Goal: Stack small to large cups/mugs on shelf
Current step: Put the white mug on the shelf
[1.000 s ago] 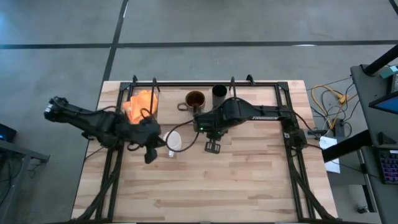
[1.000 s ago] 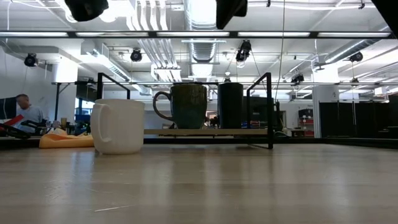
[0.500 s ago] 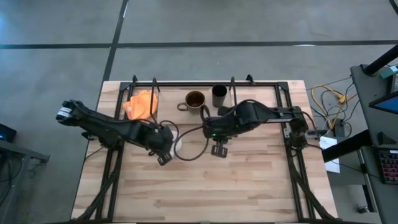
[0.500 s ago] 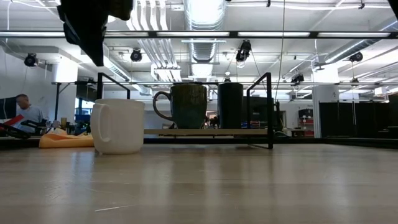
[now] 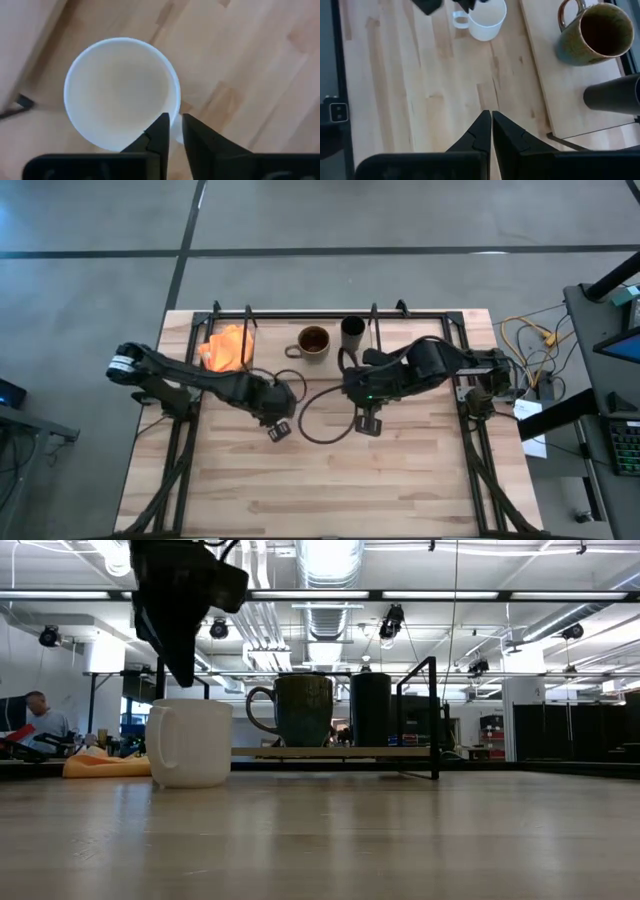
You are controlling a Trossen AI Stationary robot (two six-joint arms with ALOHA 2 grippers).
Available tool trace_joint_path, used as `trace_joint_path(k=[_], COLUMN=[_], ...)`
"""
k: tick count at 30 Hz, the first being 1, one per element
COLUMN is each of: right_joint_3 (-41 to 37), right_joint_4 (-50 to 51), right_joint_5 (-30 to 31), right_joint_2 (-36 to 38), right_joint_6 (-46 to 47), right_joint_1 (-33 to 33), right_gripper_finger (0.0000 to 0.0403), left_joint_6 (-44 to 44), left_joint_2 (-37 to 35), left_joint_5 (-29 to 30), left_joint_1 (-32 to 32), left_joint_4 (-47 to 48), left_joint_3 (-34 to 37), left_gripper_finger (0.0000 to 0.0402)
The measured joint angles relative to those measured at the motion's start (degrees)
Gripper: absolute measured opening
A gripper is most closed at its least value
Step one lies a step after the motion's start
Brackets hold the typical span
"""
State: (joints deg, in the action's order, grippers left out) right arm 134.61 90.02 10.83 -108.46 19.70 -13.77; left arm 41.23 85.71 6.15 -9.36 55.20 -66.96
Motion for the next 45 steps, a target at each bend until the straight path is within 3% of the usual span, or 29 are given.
trace_joint_path(k=[4, 9, 23, 45], right_joint_3=[0.00, -0.04, -0.04, -0.04], right_joint_4=[-0.02, 0.00, 0.00, 0.00], right_joint_5=[1.35, 2.89, 2.89, 2.89], right_joint_2=[0.32, 0.32, 0.32, 0.32], right_joint_6=[-0.27, -2.55, -6.78, -9.49], right_joint_1=[-0.92, -1.39, -1.39, -1.37], right_gripper_finger=[0.0009, 0.0009, 0.0009, 0.0009], left_joint_6=[7.30, 8.00, 13.99, 15.43], left_joint_2=[-0.26, 0.17, 6.76, 8.09], left_joint_5=[-1.64, -1.80, -2.71, -2.72], left_joint_1=[1.83, 2.79, 6.41, 9.03], left_joint_4=[-0.80, -2.27, -3.72, -3.76], left_joint_3=[-1.27, -3.93, -4.42, -3.72], left_gripper_finger=[0.0073, 0.0096, 0.0098, 0.0096])
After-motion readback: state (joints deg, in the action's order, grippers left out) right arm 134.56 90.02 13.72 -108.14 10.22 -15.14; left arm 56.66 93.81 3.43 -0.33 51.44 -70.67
